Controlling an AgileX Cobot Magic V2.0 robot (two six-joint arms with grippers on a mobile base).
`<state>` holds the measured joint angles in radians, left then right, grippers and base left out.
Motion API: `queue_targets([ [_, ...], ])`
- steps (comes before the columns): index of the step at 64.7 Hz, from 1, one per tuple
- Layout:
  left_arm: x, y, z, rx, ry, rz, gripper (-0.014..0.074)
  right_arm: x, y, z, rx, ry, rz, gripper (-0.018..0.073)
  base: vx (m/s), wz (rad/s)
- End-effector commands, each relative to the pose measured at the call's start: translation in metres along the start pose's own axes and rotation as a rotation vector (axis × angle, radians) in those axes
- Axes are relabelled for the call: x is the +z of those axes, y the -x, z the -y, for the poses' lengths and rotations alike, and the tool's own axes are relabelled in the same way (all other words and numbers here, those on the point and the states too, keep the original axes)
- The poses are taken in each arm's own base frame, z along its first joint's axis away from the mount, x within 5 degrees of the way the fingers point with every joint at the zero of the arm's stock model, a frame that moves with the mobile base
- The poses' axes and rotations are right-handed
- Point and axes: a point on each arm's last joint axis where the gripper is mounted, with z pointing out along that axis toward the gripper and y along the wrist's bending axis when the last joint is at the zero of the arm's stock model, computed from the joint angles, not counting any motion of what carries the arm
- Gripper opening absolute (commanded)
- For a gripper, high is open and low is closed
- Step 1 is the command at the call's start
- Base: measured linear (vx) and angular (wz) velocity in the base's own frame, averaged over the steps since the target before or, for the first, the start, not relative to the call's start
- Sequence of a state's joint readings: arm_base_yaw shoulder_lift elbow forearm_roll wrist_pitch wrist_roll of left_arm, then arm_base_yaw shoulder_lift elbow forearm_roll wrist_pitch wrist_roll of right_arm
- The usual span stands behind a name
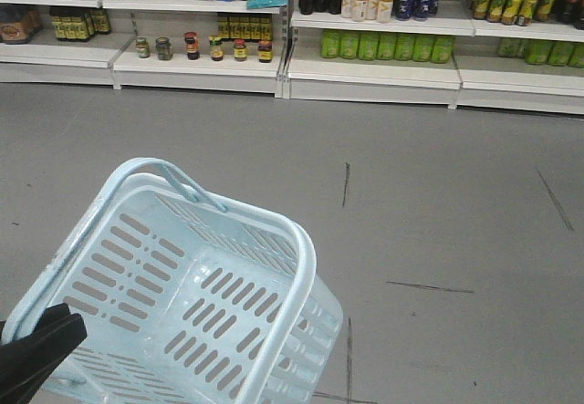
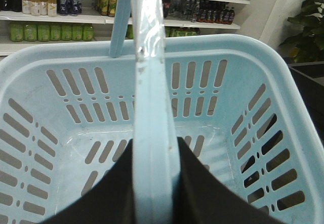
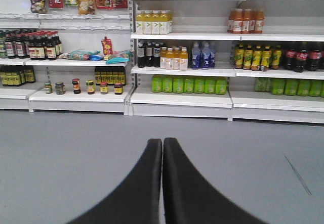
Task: Pick three apples into basket with both arms
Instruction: 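Turn the base toward the fruit table holding the basket in the left gripper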
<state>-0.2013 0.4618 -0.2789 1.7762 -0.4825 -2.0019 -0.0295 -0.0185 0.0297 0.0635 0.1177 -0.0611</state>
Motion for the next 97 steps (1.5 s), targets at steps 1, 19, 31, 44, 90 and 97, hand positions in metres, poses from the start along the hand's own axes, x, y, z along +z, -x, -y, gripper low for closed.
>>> queue_targets([
  [1,-0.0016,0.0103,0.0006,0.045,0.022,0.022,-0.0006,0.0002,0.0026,0.0006,-0.014,-0.007,0.063,-0.0008,0.16,-0.29],
  [19,-0.0016,0.0103,0.0006,0.045,0.022,0.022,-0.0006,0.0002,0.0026,0.0006,-0.014,-0.007,0.063,-0.0008,0.16,-0.38],
  [31,-0.0016,0.0103,0.0006,0.045,0.022,0.022,-0.0006,0.0002,0.0026,0.0006,-0.014,-0.007,0.063,-0.0008,0.15,-0.52],
  [44,-0.0016,0.0103,0.0006,0.045,0.022,0.022,-0.0006,0.0002,0.0026,0.0006,-0.014,-0.007,0.063,-0.0008,0.13,-0.51],
  [90,-0.0016,0.0103,0.0006,0.045,0.022,0.022,-0.0006,0.0002,0.0026,0.0006,-0.014,-0.007,0.063,-0.0008,0.12,-0.48],
  [97,-0.0016,0.0103,0.0006,0.045,0.022,0.022,-0.0006,0.0002,0.0026,0.0006,-0.014,-0.007,0.063,-0.0008,0.13,-0.56],
])
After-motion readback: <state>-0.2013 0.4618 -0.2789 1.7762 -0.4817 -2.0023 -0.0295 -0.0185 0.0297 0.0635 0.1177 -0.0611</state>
